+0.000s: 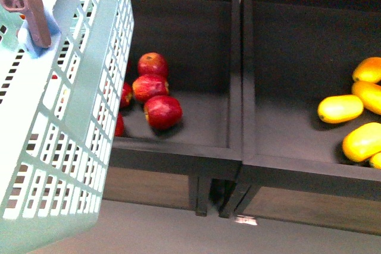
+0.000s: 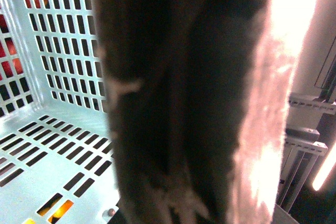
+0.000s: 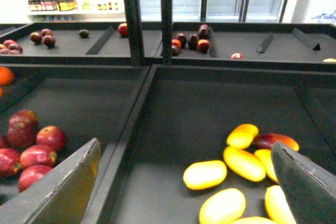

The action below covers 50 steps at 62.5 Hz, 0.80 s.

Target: Pick mango and avocado into basket

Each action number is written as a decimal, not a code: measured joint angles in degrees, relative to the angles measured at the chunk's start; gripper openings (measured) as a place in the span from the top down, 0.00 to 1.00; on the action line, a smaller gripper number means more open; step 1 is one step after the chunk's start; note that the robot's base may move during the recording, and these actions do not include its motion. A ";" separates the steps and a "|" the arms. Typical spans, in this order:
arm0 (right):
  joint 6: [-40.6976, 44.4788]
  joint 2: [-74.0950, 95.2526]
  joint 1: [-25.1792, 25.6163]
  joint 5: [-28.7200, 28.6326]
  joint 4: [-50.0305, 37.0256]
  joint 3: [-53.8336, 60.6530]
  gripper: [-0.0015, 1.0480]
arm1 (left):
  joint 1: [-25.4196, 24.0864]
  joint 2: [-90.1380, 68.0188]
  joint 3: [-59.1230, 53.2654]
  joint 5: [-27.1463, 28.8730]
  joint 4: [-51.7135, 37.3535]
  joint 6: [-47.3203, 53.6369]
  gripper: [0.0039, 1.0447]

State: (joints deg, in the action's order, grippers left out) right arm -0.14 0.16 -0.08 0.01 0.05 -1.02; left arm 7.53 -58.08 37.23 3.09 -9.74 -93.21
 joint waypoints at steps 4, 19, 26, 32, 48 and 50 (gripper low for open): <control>0.00 0.00 0.00 0.17 0.02 0.00 0.08 | 0.00 0.02 0.00 -0.02 -0.02 0.11 0.86; 0.00 0.02 0.00 -0.26 0.02 0.00 0.08 | -0.04 -0.02 0.00 0.09 -0.02 0.37 0.86; 0.00 0.00 0.09 -0.35 0.02 0.00 0.08 | -0.48 -0.11 0.00 0.98 0.00 0.48 0.86; 0.00 0.02 0.09 -0.24 0.02 0.00 0.08 | -0.46 0.22 0.00 1.20 0.00 1.11 0.86; 0.00 0.02 0.09 -0.09 0.02 0.00 0.08 | 5.40 -11.10 11.13 -10.40 16.92 25.51 0.86; 0.00 0.00 0.09 -0.09 0.02 0.00 0.08 | 6.93 -13.79 12.35 -10.19 16.22 27.28 0.86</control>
State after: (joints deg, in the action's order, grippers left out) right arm -0.14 0.16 0.01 -0.08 0.08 -1.02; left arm 14.46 -71.88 49.58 -7.09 6.48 -65.93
